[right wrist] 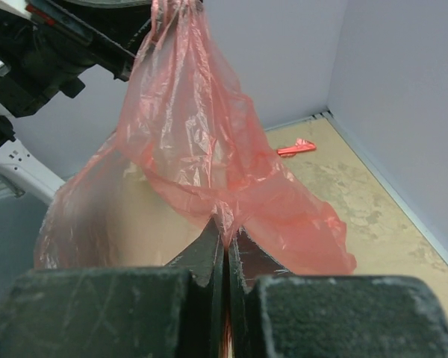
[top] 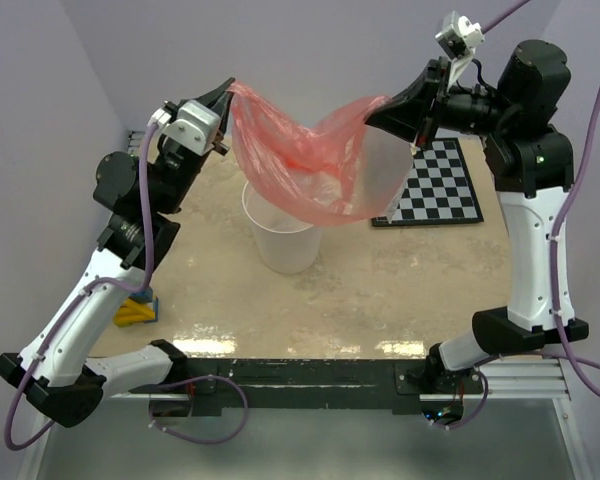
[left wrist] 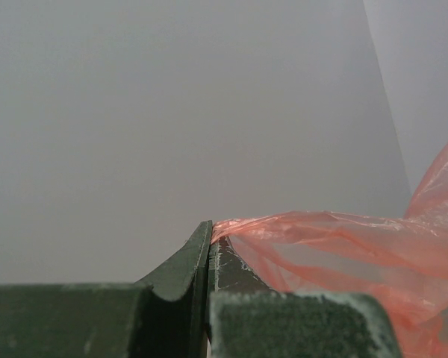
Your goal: Put the trash bags into the trash bin
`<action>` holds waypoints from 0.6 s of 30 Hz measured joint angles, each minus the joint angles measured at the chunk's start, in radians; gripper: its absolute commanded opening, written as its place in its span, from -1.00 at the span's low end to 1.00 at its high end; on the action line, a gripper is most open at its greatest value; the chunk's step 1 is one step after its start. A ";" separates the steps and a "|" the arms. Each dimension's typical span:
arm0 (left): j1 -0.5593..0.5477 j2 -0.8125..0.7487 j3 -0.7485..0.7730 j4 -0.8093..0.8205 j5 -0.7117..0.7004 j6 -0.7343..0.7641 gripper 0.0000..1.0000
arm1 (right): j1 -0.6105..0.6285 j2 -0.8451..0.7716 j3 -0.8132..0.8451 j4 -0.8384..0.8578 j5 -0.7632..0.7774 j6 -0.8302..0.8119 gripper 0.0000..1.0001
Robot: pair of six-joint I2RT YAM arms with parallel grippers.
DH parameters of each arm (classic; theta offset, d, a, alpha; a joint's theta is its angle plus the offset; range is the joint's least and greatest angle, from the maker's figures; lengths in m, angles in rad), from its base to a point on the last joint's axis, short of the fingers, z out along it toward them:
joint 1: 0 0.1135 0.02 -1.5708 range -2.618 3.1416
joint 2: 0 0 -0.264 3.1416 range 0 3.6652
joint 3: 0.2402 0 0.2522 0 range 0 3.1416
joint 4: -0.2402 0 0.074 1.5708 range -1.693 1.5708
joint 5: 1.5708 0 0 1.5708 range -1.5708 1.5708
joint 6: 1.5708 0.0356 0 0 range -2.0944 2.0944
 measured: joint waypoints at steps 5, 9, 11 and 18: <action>0.000 0.002 0.042 -0.043 0.014 -0.002 -1.00 | 0.001 -0.026 0.017 -0.016 0.000 -0.003 -1.00; 0.000 0.002 0.075 -0.076 0.028 -0.002 -1.00 | 0.001 -0.025 0.026 -0.022 -0.002 -0.004 -1.00; 0.000 0.000 0.085 -0.094 0.036 0.000 -1.00 | 0.001 -0.025 0.024 -0.023 -0.004 -0.005 -1.00; 0.000 -0.023 0.093 -0.158 0.060 0.003 -1.00 | 0.001 -0.028 -0.014 -0.021 -0.026 -0.007 -1.00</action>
